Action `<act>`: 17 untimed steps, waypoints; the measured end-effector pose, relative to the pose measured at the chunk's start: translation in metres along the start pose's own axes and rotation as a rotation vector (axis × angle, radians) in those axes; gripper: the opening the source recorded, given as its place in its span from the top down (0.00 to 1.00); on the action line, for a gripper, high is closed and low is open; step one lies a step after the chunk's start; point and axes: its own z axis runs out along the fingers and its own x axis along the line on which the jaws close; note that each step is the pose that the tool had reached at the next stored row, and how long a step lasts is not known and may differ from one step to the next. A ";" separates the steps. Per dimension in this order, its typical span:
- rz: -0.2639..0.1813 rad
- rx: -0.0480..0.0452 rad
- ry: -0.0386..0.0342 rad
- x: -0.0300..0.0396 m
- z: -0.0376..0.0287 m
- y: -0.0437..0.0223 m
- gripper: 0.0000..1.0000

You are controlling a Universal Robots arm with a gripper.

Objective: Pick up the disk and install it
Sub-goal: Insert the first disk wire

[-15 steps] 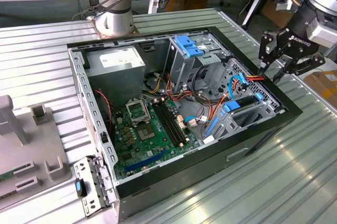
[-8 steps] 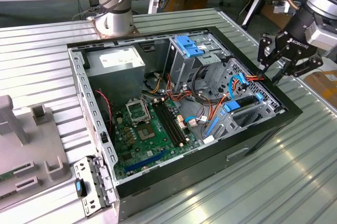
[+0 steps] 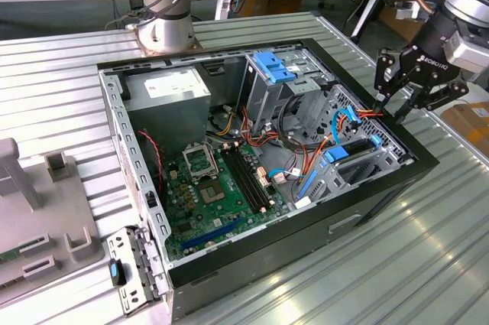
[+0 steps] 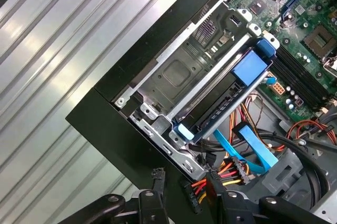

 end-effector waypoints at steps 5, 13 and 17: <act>-0.001 -0.0005 0.0002 0.0001 0.0016 0.0000 0.56; -0.001 -0.0004 0.0002 0.0001 0.0016 0.0000 0.71; -0.001 -0.0005 0.0002 0.0001 0.0016 0.0000 0.71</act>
